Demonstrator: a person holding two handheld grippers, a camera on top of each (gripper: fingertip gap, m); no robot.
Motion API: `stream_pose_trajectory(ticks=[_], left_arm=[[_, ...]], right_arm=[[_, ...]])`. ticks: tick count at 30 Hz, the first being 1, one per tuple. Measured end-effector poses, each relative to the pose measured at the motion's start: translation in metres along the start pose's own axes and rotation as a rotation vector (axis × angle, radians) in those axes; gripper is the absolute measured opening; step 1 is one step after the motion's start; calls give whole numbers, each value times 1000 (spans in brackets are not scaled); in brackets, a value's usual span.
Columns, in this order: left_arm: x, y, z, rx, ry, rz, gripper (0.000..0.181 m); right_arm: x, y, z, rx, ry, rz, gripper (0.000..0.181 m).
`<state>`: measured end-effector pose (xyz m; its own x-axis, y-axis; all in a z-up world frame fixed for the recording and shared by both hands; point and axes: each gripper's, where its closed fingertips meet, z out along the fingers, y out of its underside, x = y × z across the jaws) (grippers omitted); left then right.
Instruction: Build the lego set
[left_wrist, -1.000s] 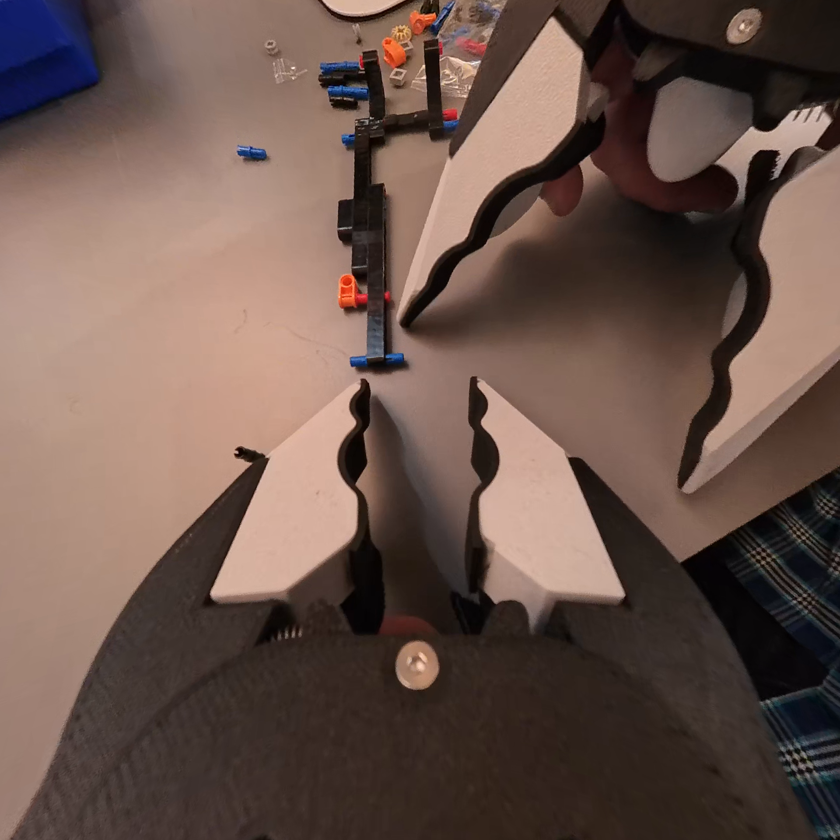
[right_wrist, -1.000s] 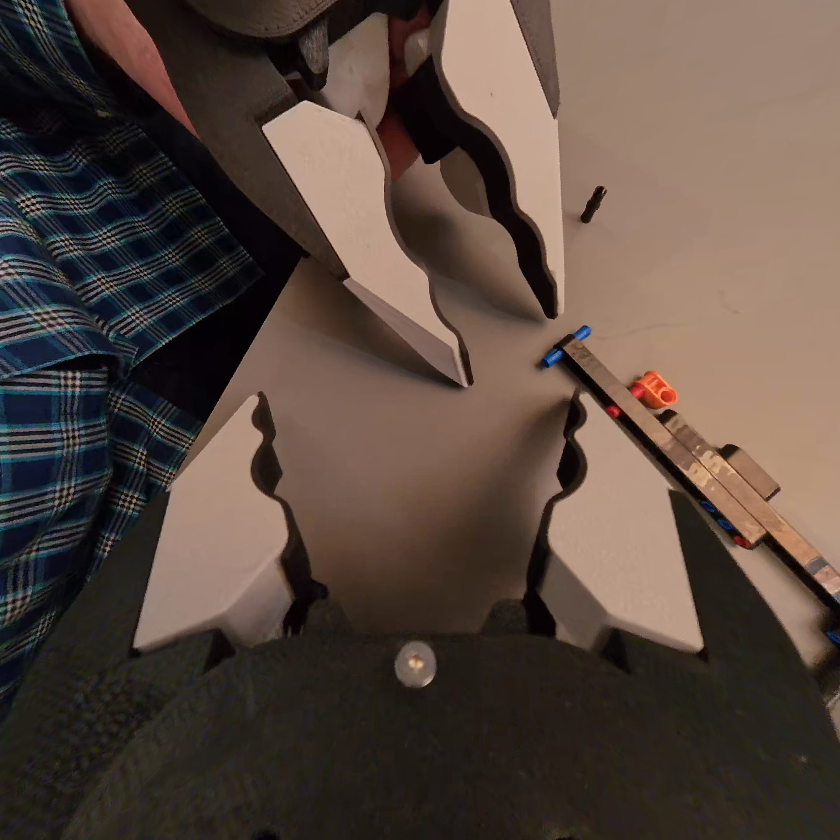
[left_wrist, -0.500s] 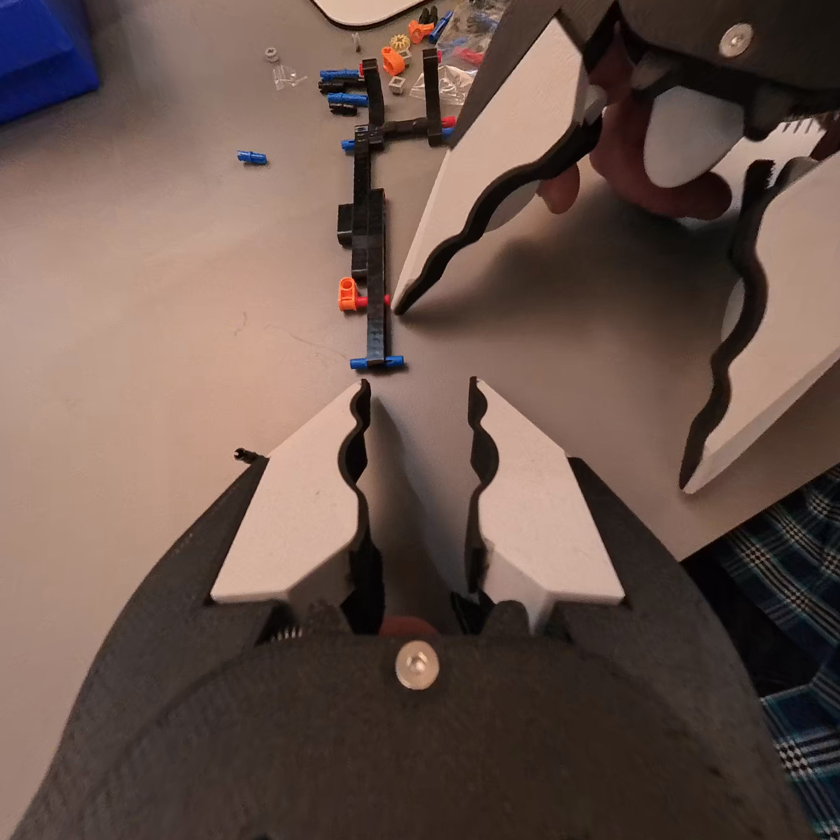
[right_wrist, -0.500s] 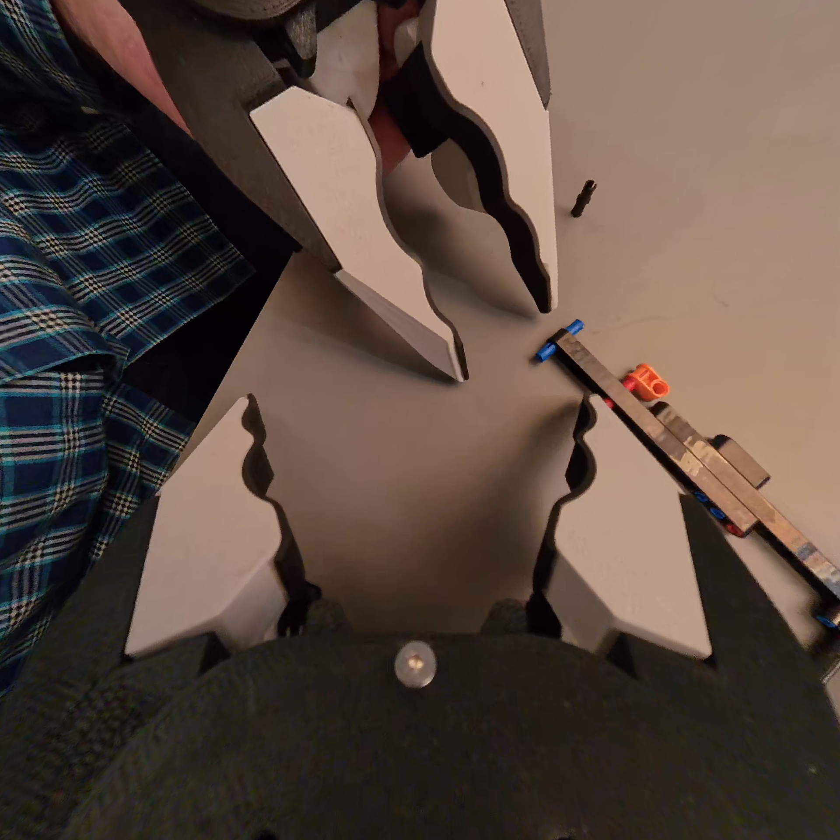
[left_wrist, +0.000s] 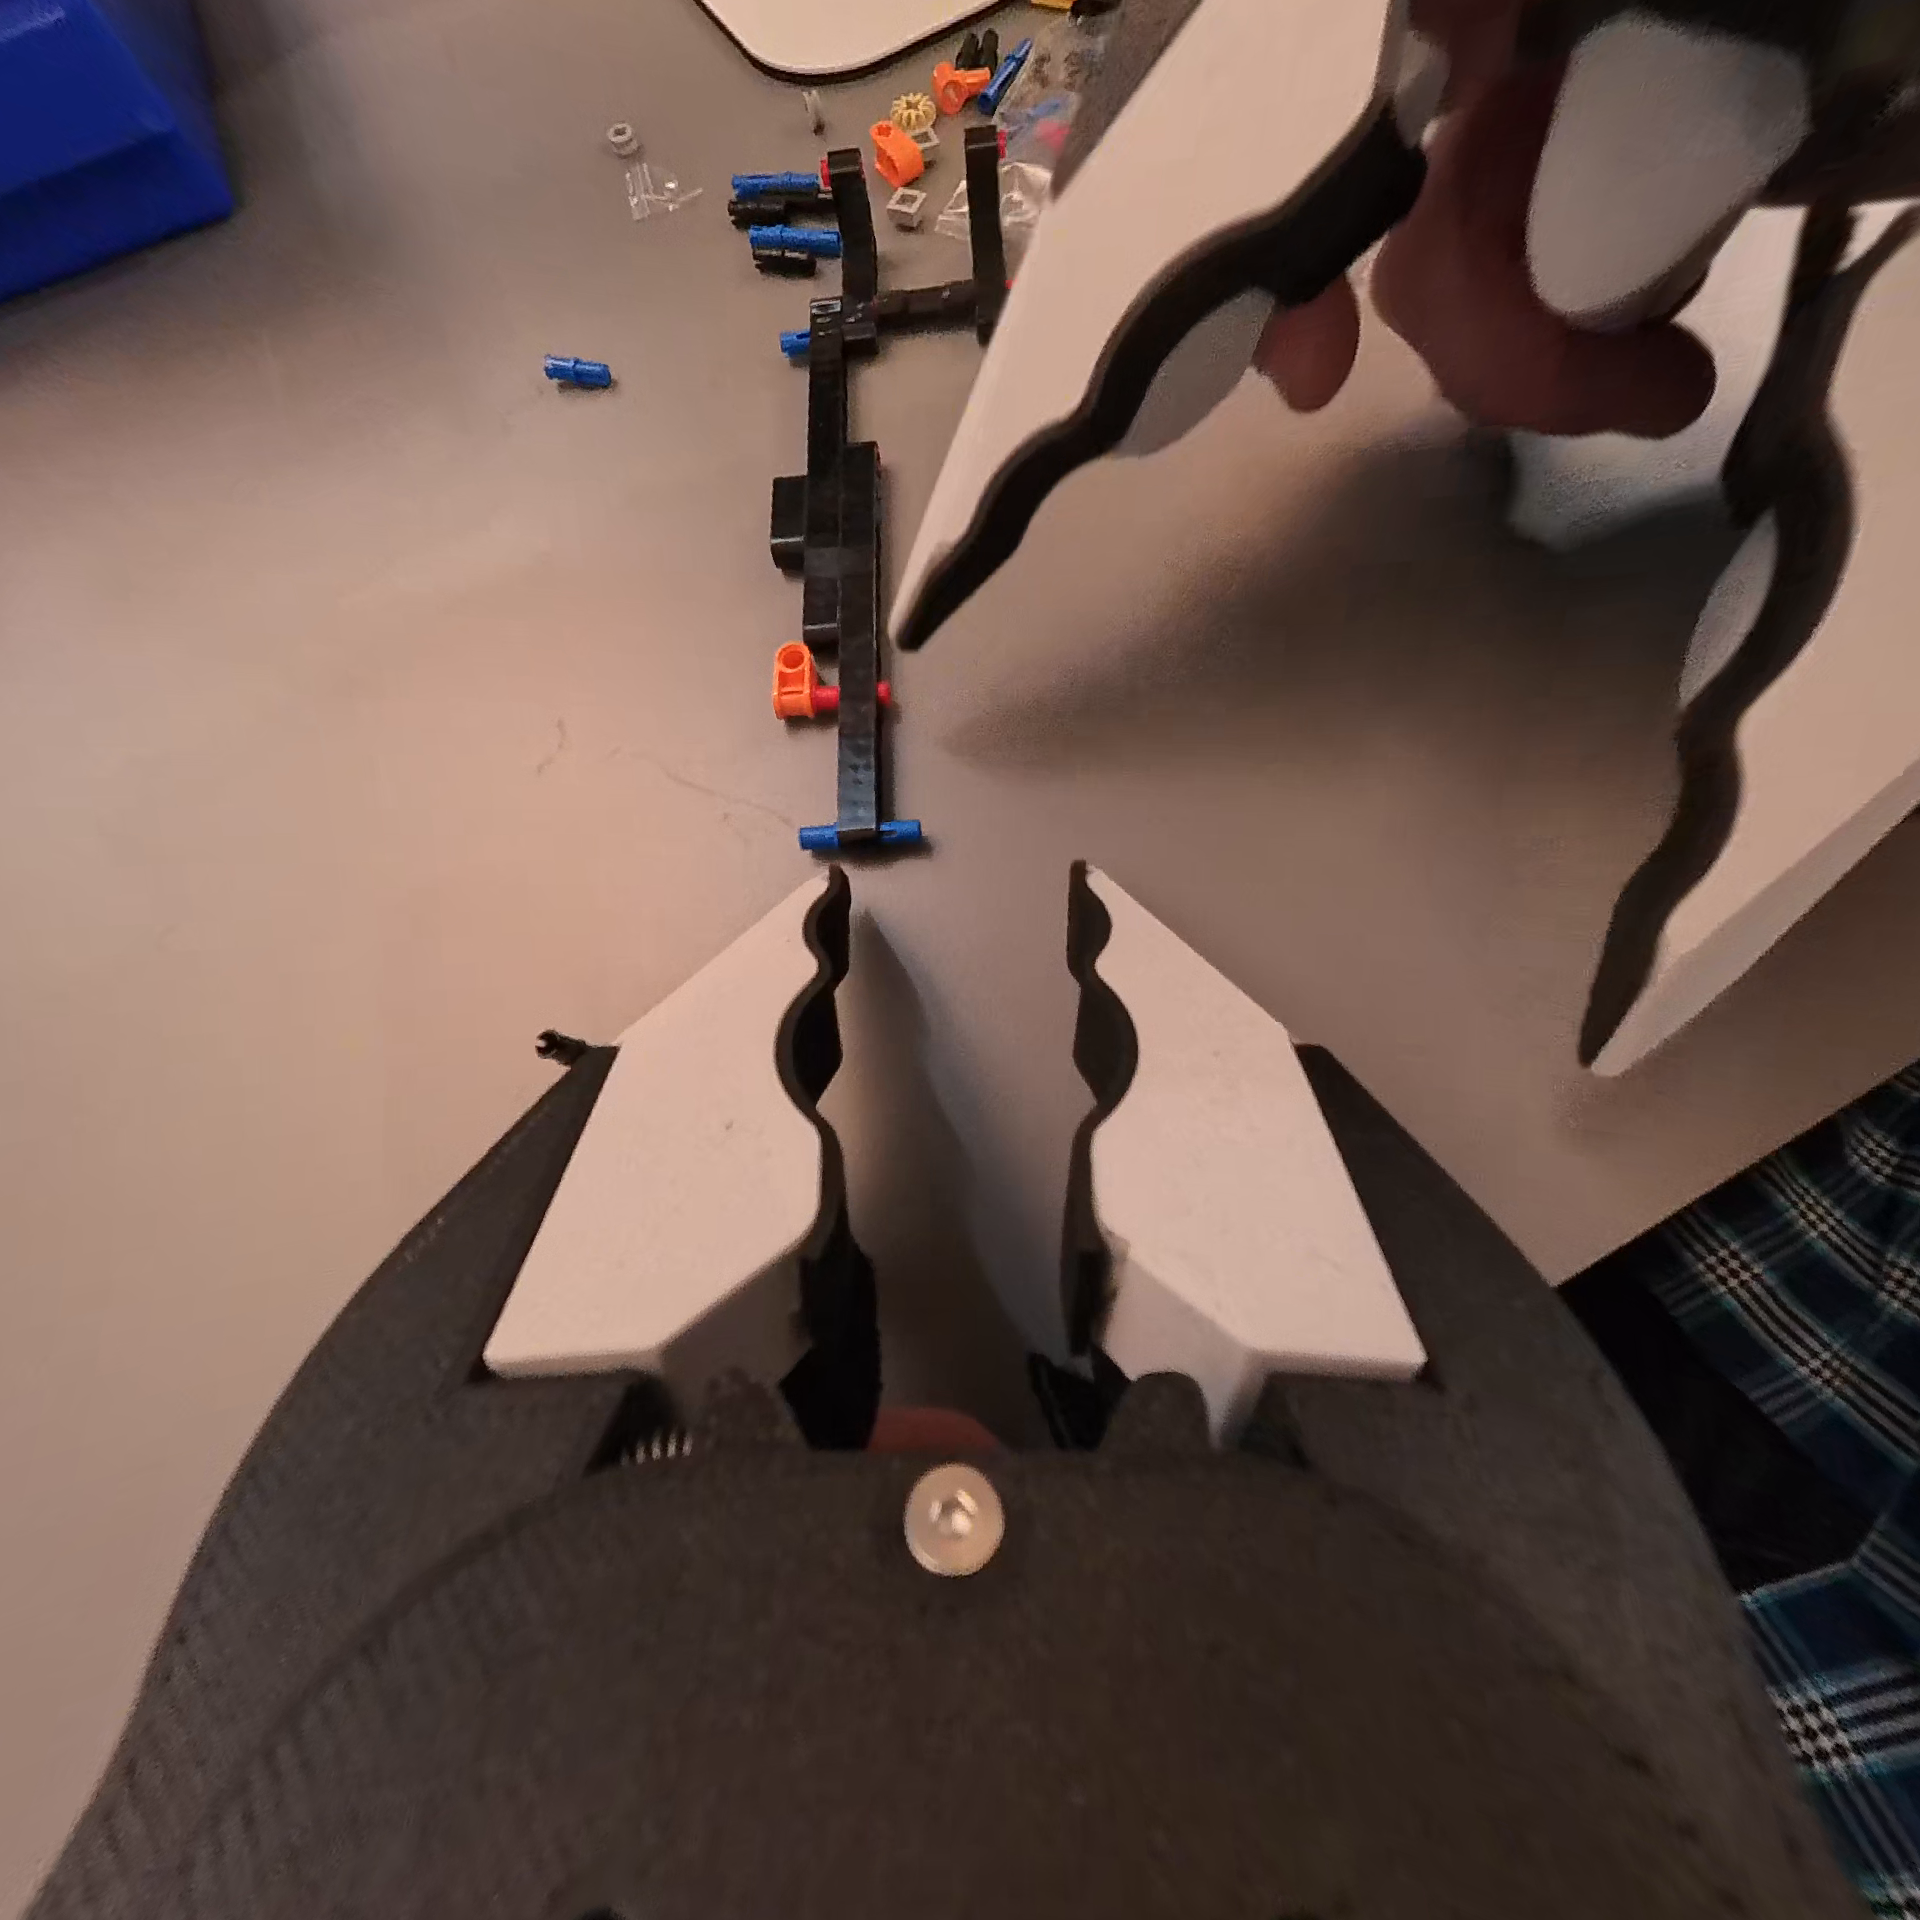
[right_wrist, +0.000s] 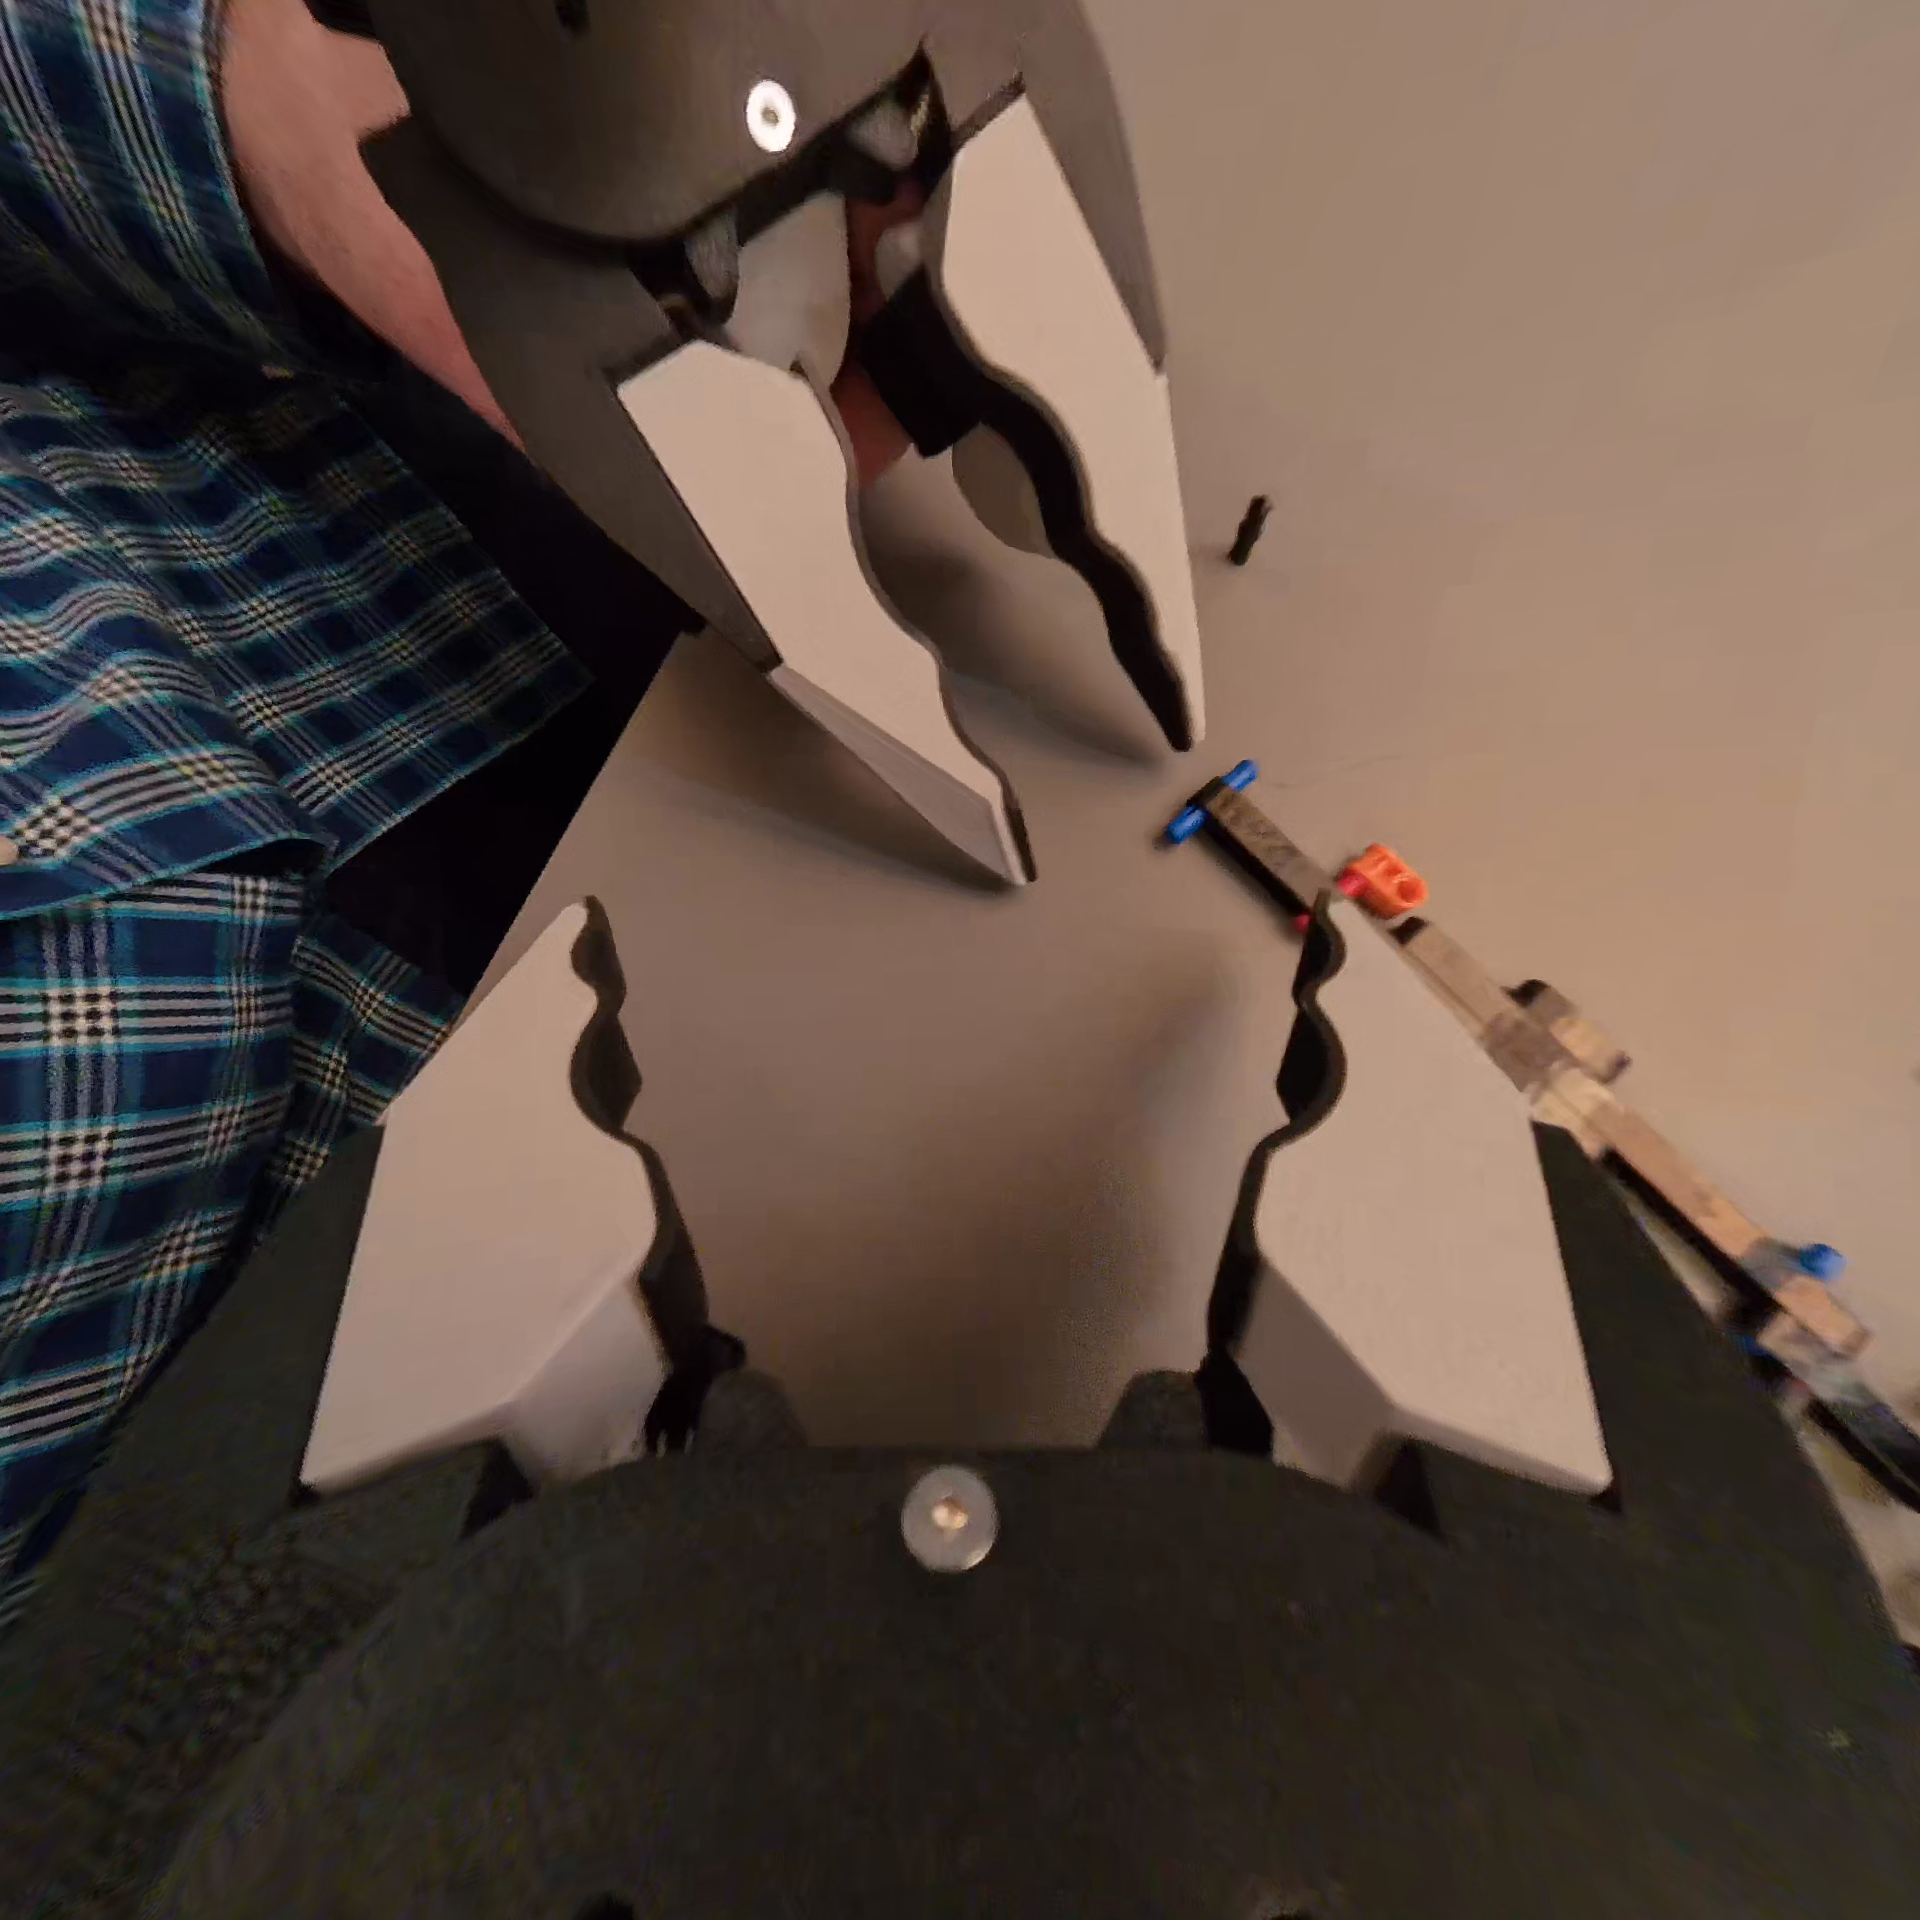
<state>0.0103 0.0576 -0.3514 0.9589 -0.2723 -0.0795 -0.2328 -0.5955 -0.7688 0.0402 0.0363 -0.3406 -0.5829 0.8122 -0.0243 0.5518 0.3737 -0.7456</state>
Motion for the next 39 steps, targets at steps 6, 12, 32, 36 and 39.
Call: stream_pose_trajectory(ticks=[6,12,32,36,39], left_arm=[[0,-3,-2,23,4,-10,40],[-1,-6,-4,57,14,-32,37],[0,-16,-11,142,57,-59,32],[0,-16,-12,149,57,-61,31],[0,-16,-12,153,61,-62,31]], right_arm=[[52,-40,-38,88,244,-95,133],[166,-94,-76,120,595,-87,148],[311,-99,-73,-79,899,52,154],[310,-100,-74,-85,899,51,154],[308,-103,-76,-86,912,30,154]])
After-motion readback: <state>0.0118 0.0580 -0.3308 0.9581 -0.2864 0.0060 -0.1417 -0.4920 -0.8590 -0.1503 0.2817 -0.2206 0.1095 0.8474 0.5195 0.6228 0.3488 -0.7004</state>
